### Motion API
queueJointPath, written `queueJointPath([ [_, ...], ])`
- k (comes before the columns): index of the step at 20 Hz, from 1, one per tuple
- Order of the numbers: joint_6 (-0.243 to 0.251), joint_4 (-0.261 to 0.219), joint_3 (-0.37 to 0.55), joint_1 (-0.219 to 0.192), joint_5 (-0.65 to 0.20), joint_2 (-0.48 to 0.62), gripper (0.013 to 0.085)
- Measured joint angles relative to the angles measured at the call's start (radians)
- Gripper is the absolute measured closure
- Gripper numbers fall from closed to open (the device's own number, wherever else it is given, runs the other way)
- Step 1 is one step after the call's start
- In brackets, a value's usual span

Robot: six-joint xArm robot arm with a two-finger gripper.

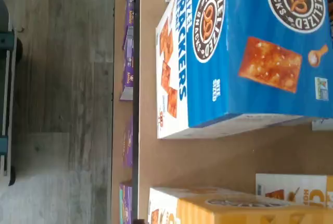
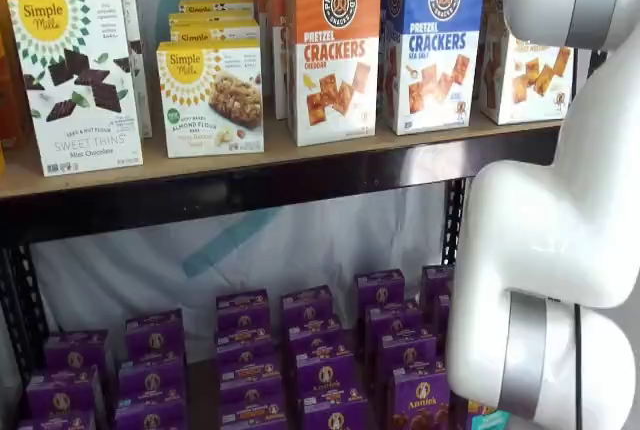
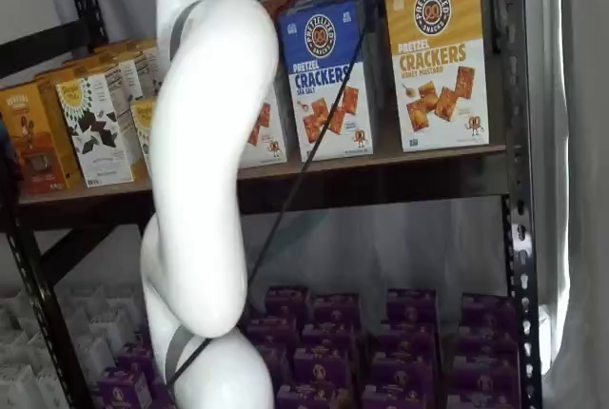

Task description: Retrieve the yellow and white box located on the top shelf, the sixth one from the left

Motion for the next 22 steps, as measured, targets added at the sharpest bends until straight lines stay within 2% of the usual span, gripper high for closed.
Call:
queueJointPath([
  [12, -0.009, -0.012, 0.03, 0.009, -0.048, 0.003, 0.013],
  [22, -0.005, -0.039, 0.062, 0.038, -0.102, 0.008, 0.013],
])
